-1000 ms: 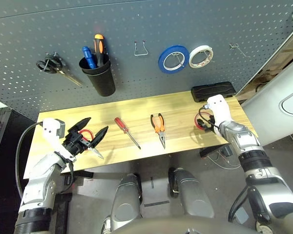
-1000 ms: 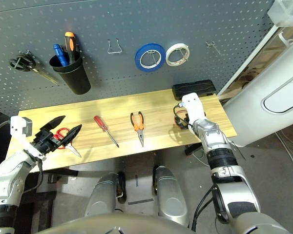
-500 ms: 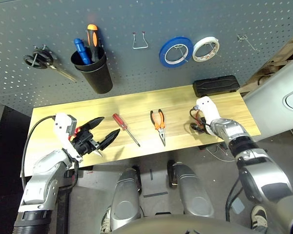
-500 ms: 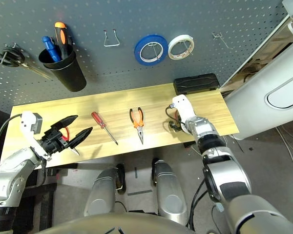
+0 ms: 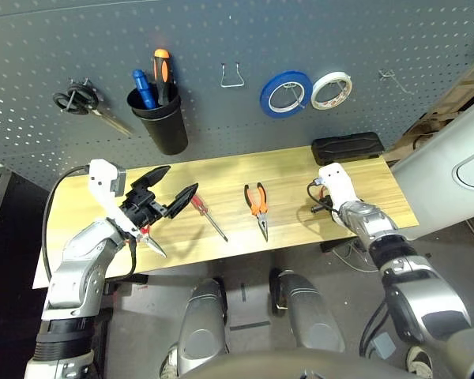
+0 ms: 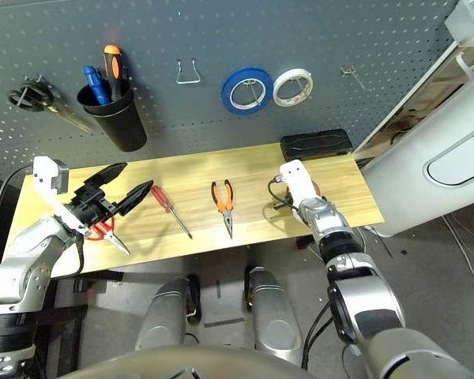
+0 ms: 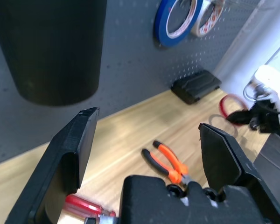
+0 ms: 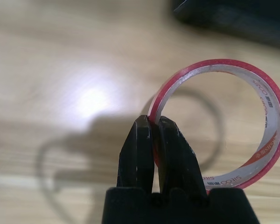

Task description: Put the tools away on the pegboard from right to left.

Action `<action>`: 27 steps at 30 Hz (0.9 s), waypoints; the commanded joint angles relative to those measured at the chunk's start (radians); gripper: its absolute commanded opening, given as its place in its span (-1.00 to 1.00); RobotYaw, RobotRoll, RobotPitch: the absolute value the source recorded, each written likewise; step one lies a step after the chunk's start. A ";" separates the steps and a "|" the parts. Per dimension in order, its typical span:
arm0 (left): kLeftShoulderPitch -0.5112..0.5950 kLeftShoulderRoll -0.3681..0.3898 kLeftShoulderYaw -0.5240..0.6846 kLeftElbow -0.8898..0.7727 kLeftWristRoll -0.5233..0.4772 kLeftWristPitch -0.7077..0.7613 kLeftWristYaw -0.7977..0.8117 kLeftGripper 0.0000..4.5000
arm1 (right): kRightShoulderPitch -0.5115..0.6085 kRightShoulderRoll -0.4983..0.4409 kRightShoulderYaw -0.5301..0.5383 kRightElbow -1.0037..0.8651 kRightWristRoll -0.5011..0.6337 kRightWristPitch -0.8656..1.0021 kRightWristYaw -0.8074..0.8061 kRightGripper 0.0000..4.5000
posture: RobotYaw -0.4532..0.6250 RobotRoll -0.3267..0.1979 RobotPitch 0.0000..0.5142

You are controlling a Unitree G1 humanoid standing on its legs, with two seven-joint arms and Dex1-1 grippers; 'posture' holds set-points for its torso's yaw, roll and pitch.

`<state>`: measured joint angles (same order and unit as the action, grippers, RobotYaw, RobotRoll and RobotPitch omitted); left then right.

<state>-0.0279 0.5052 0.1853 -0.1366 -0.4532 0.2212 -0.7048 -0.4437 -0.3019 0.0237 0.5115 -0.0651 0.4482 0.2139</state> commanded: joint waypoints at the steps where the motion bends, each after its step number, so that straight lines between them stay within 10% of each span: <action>1: -0.006 -0.003 -0.001 0.033 0.005 -0.017 -0.019 1.00 | 0.058 -0.038 -0.025 -0.171 -0.028 0.033 -0.041 -0.98 | -0.20 0.25 -0.79; 17: -0.069 0.152 0.072 -0.114 -0.191 0.172 -0.146 1.00 | 0.079 -0.169 -0.079 -0.481 -0.043 -0.073 -0.045 -0.98 | -0.20 0.25 -0.85; 27: -0.129 0.167 0.074 -0.067 -0.197 0.168 -0.180 1.00 | -0.237 -0.174 -0.074 0.065 -0.017 -0.257 0.041 -0.98 | -0.18 0.25 -0.84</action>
<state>-0.1554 0.6776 0.2724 -0.2164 -0.6556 0.3950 -0.8686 -0.6426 -0.4676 -0.0518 0.4499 -0.0833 0.2410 0.2360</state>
